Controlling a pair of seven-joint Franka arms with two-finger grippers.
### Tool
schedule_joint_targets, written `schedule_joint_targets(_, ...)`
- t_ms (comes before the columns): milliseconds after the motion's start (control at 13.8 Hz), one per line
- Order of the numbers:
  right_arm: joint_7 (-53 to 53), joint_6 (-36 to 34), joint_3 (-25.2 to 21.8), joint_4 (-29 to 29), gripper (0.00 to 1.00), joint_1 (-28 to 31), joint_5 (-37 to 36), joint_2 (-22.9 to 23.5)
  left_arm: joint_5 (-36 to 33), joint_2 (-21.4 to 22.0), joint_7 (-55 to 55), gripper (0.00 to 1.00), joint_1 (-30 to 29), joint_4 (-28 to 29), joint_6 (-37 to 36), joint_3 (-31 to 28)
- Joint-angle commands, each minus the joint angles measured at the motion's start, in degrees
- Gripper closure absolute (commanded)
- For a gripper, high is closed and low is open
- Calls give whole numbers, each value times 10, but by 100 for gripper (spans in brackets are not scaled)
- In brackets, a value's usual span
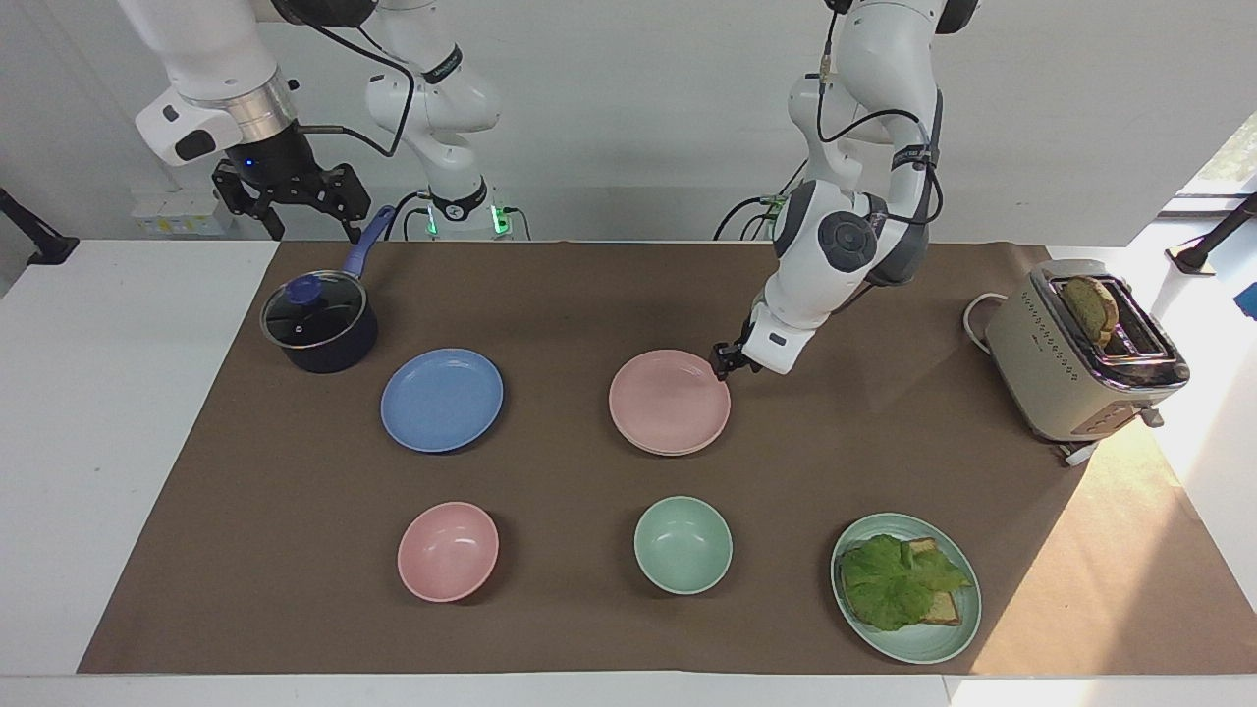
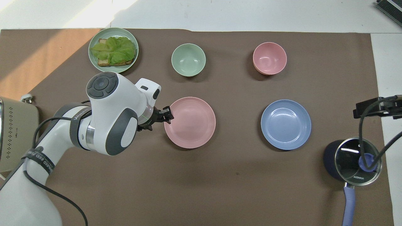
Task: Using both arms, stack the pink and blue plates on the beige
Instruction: 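Release the pink plate and withdraw the left gripper to rest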
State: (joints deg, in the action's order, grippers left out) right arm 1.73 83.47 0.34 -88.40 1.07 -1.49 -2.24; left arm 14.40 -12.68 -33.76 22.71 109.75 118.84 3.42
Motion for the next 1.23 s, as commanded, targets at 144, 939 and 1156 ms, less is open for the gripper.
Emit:
schedule_joint_targets(144,6,12,-3,-18,0,2,11,-14,-101,11,11,0,-54,-27,-14,-8)
schedule_joint_targets(939,-9,95,-5,-93,0,16,11,-21,-169,113,216,0,-139,-49,-116,-19)
schedule_joint_targets(1156,-42,197,-5,-178,0,37,11,-15,-191,115,236,0,-140,-51,-133,-19)
